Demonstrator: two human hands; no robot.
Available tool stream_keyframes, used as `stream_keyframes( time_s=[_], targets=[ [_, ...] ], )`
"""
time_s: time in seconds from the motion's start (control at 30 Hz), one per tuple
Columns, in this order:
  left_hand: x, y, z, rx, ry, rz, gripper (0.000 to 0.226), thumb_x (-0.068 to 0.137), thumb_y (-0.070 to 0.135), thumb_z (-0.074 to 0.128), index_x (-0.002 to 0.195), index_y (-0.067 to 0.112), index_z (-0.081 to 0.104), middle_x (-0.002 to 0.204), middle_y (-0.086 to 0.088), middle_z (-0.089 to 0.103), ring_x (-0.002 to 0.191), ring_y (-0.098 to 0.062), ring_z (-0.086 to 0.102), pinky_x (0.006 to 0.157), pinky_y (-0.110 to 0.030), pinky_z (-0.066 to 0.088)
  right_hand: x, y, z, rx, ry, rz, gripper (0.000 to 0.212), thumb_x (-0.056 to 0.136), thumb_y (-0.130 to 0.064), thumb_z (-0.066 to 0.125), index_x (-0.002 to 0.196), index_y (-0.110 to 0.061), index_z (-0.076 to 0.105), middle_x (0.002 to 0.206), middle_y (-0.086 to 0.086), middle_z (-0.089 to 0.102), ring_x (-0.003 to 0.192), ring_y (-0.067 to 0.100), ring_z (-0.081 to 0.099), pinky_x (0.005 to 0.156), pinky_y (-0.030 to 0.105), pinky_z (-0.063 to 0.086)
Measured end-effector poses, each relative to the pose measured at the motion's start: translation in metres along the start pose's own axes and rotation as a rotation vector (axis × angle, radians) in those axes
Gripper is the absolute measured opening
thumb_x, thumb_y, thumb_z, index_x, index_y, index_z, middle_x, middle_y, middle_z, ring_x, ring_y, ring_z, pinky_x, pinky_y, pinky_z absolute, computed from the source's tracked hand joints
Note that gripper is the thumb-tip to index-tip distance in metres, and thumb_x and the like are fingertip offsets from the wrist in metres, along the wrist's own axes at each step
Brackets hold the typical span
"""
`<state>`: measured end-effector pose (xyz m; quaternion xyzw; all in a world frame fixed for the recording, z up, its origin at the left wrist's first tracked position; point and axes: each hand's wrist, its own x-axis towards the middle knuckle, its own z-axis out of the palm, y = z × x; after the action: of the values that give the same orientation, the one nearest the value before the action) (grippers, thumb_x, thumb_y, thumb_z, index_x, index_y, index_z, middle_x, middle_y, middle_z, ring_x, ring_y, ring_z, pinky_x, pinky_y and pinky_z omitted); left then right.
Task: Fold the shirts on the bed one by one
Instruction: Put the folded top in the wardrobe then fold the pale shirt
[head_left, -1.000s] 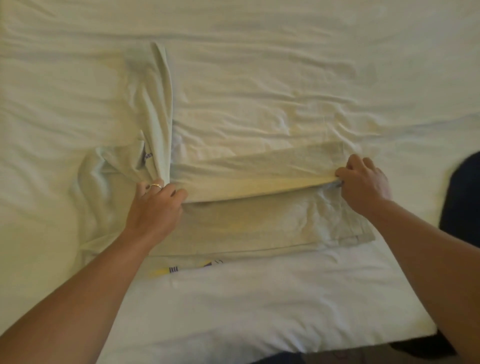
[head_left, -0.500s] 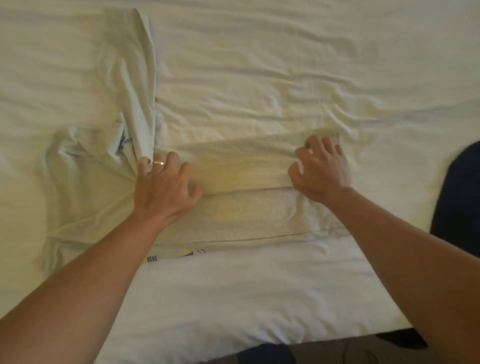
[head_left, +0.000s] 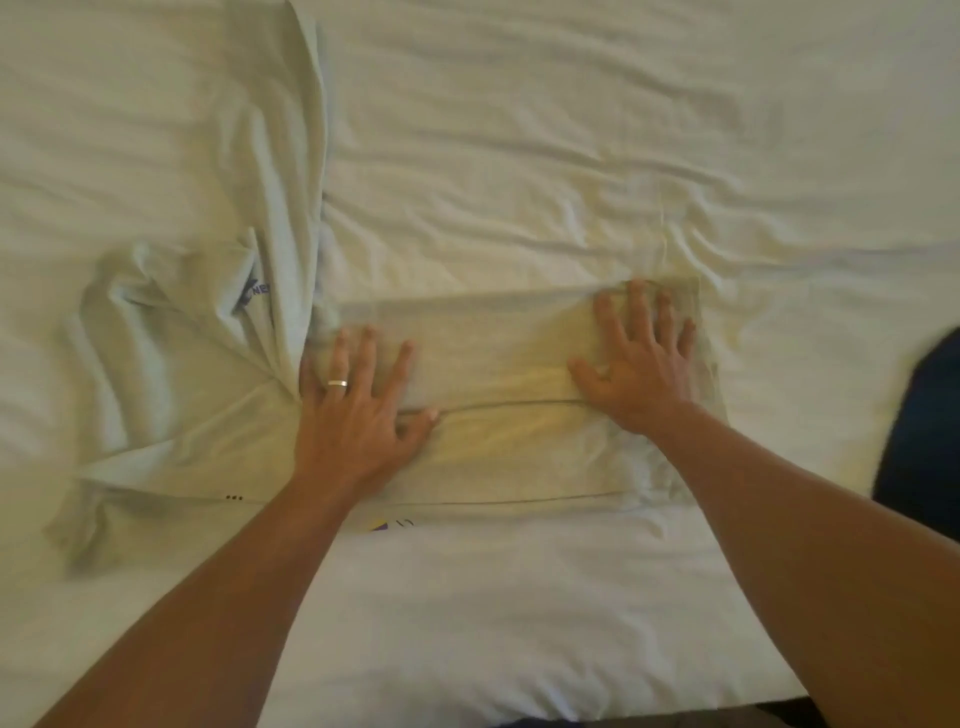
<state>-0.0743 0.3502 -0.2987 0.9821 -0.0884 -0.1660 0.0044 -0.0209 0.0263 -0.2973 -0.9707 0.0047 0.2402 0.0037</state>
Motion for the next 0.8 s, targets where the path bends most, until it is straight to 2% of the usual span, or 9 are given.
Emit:
stream_keyframes(
  time_s=[0.07, 0.13, 0.23, 0.33, 0.47, 0.6, 0.67, 0.73, 0.8],
  targets=[
    [-0.018, -0.015, -0.001, 0.004, 0.175, 0.082, 0.074, 0.096, 0.063, 0.044, 0.156, 0.019, 0.039, 0.162, -0.021, 0.031, 0.148, -0.044, 0.028, 0.117, -0.064, 0.024, 0.0, -0.024, -0.013, 0.006, 0.075, -0.027, 0.081, 0.086, -0.062, 0.036, 0.155, -0.022, 0.023, 0.167, 0.014, 0.006, 0.152, 0.041, 0.004, 0.121, 0.061, 0.006],
    [-0.041, -0.037, 0.002, -0.003, 0.29, 0.074, 0.069, 0.096, 0.057, 0.05, 0.15, 0.015, 0.049, 0.157, -0.02, 0.041, 0.145, -0.043, 0.036, 0.113, -0.06, 0.03, 0.002, -0.062, -0.022, 0.039, 0.188, -0.126, 0.069, 0.084, -0.052, 0.041, 0.142, -0.014, 0.046, 0.158, 0.017, 0.03, 0.144, 0.042, 0.026, 0.118, 0.061, 0.018],
    [-0.076, -0.08, 0.01, -0.034, 0.268, -0.067, 0.071, 0.095, 0.059, 0.045, 0.149, 0.013, 0.049, 0.156, -0.017, 0.042, 0.144, -0.043, 0.036, 0.109, -0.06, 0.03, 0.013, -0.132, -0.032, 0.16, 0.291, -0.236, 0.052, 0.086, -0.041, 0.047, 0.124, -0.009, 0.061, 0.138, 0.016, 0.053, 0.124, 0.041, 0.048, 0.108, 0.055, 0.037],
    [-0.101, -0.129, 0.017, -0.052, 0.149, -0.219, 0.077, 0.092, 0.061, 0.042, 0.152, 0.014, 0.044, 0.158, -0.017, 0.037, 0.145, -0.045, 0.032, 0.107, -0.062, 0.029, 0.028, -0.205, -0.049, 0.364, 0.216, -0.213, 0.042, 0.094, -0.035, 0.052, 0.128, -0.012, 0.061, 0.131, 0.01, 0.058, 0.12, 0.033, 0.051, 0.099, 0.045, 0.043],
    [-0.12, -0.167, 0.033, -0.083, 0.005, -0.292, 0.084, 0.089, 0.07, 0.036, 0.156, 0.019, 0.036, 0.166, -0.013, 0.025, 0.149, -0.043, 0.025, 0.108, -0.063, 0.029, 0.055, -0.286, -0.069, 0.707, 0.08, -0.074, 0.044, 0.094, -0.037, 0.055, 0.133, -0.015, 0.058, 0.127, 0.003, 0.061, 0.114, 0.023, 0.058, 0.093, 0.035, 0.049],
    [-0.119, -0.167, 0.047, -0.157, -0.025, -0.344, 0.084, 0.092, 0.077, 0.024, 0.161, 0.029, 0.021, 0.171, -0.003, 0.009, 0.155, -0.036, 0.009, 0.114, -0.066, 0.023, 0.085, -0.338, -0.078, 1.072, -0.012, 0.199, 0.047, 0.083, -0.037, 0.066, 0.123, -0.012, 0.063, 0.11, 0.004, 0.068, 0.102, 0.026, 0.066, 0.087, 0.038, 0.057],
    [-0.118, -0.168, 0.051, -0.193, -0.027, -0.349, 0.084, 0.092, 0.079, 0.021, 0.161, 0.031, 0.018, 0.171, -0.001, 0.007, 0.156, -0.034, 0.007, 0.116, -0.066, 0.021, 0.092, -0.353, -0.082, 1.258, -0.068, 0.304, 0.036, 0.08, -0.029, 0.072, 0.111, -0.014, 0.064, 0.102, 0.004, 0.068, 0.098, 0.028, 0.067, 0.085, 0.042, 0.058],
    [-0.119, -0.168, 0.051, -0.21, -0.031, -0.338, 0.084, 0.091, 0.079, 0.021, 0.161, 0.033, 0.016, 0.171, 0.0, 0.005, 0.156, -0.033, 0.006, 0.116, -0.065, 0.02, 0.091, -0.361, -0.088, 1.345, -0.02, 0.285, 0.016, 0.084, -0.021, 0.071, 0.095, -0.016, 0.062, 0.091, 0.0, 0.066, 0.091, 0.023, 0.067, 0.08, 0.036, 0.058],
    [-0.12, -0.17, 0.049, -0.228, -0.07, -0.335, 0.085, 0.089, 0.081, 0.014, 0.161, 0.037, 0.005, 0.171, 0.004, -0.007, 0.157, -0.03, -0.004, 0.119, -0.063, 0.013, 0.072, -0.37, -0.093, 1.284, 0.111, 0.148, 0.011, 0.084, -0.022, 0.068, 0.089, -0.013, 0.066, 0.079, -0.004, 0.066, 0.076, 0.015, 0.065, 0.068, 0.029, 0.053]
  ],
)
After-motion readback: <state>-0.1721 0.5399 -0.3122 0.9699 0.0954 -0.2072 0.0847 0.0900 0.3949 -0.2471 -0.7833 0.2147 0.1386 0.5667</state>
